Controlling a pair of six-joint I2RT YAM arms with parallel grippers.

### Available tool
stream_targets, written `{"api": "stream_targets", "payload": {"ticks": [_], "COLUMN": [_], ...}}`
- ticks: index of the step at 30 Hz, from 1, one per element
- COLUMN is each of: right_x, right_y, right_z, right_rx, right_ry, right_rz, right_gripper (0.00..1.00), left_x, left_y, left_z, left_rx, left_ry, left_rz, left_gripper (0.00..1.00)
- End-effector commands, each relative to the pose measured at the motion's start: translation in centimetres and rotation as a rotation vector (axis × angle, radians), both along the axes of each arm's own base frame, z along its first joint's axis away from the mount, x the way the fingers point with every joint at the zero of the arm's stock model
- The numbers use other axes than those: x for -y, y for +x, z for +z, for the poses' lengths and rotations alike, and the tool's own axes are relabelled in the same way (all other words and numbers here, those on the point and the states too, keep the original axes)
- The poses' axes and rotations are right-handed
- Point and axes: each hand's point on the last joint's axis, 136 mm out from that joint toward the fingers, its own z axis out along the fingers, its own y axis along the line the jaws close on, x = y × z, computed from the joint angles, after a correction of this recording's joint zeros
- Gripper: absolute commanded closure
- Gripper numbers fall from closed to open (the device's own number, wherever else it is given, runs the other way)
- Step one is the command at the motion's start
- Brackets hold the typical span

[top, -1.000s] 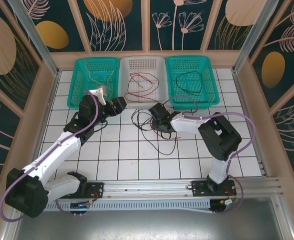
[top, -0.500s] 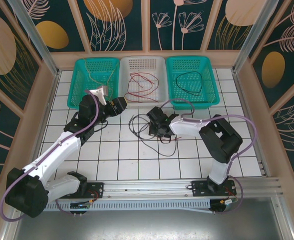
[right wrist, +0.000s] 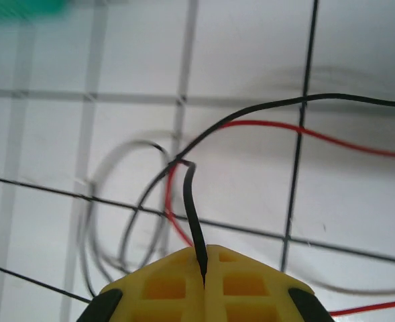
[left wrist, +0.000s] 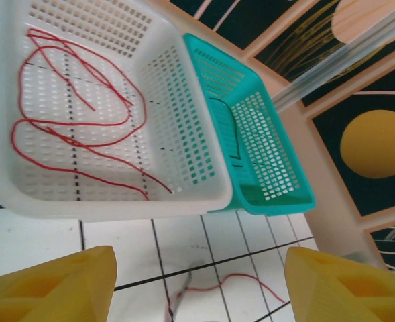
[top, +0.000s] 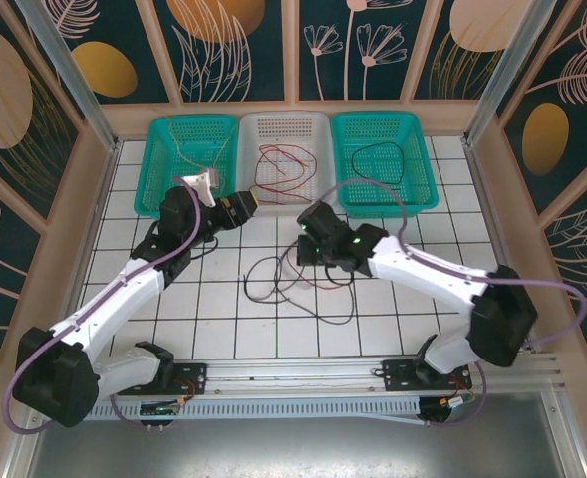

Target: Untangle the cables

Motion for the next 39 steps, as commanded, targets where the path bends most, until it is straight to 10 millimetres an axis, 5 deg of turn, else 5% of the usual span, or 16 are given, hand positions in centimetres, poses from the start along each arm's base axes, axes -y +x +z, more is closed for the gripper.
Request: {"api": "stream_targets", "payload": {"ticks": [1,8,14,20,27,33,39], "right_x": [0.4,1.5,2.7,3.2,3.9,4.0,3.8], "right_y": [1.3,0.5,0.2,0.1,0.1,-0.1,-0.4], "right_z": [6.4,13.6,17.4,18.3,18.5,18.7,19.1], "right_rx": [0.208,0.388,0.485,0.513,0.512,0.509,0.508], "right_ry": [0.034,0.115,0.184,0.204,0.224,0.272,0.301], "right_rz": [0.042,0.098,0.084,0.093,0.078,0.077,0.088], "right_gripper": [1.00,1.00,1.00,1.00,1.00,1.00,1.00], "left_x": [1.8,4.1,7.1,7.6,4.2,5.3,5.4], "left_y": [0.0,-1.4,-3.9,-4.2,-1.0,-2.2,-1.6], "left_z": [3.9,6.8,9.1,9.6,7.6,6.4,5.5], "left_rx": [0.100,0.193,0.251,0.297,0.262,0.225,0.226], "left_ry": [-0.101,-0.196,-0.263,-0.198,-0.011,-0.093,-0.075], "left_rz": [-0.090,-0.234,-0.384,-0.388,-0.127,-0.204,-0.193], "left_gripper": [0.33,0.33,0.32,0.25,0.23,0.19,0.28]}}
